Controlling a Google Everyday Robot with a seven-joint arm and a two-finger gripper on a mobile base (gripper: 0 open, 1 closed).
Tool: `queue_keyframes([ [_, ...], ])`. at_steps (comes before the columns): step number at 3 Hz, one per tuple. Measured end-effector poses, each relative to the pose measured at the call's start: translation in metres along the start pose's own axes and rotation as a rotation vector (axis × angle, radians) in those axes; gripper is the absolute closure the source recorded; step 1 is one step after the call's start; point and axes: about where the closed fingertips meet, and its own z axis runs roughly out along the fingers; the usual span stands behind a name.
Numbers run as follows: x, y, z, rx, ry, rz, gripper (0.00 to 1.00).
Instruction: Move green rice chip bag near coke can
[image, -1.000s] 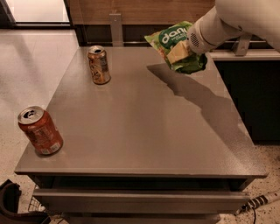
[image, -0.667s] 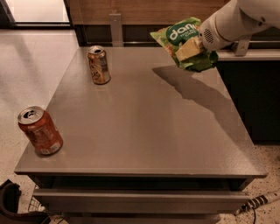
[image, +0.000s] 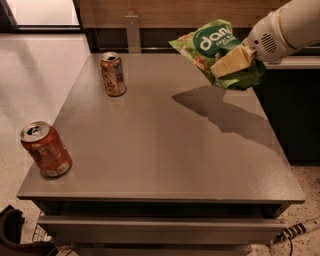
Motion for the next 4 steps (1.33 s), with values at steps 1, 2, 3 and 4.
queue_keyframes([
  [1, 0.007, 0.044, -0.015, -0.091, -0.037, -0.066, 1.00],
  [2, 0.009, 0.094, -0.026, -0.168, -0.066, -0.146, 1.00],
  [3, 0.004, 0.173, -0.023, -0.323, -0.081, -0.294, 1.00],
  [4, 0.002, 0.234, -0.005, -0.454, -0.062, -0.398, 1.00],
])
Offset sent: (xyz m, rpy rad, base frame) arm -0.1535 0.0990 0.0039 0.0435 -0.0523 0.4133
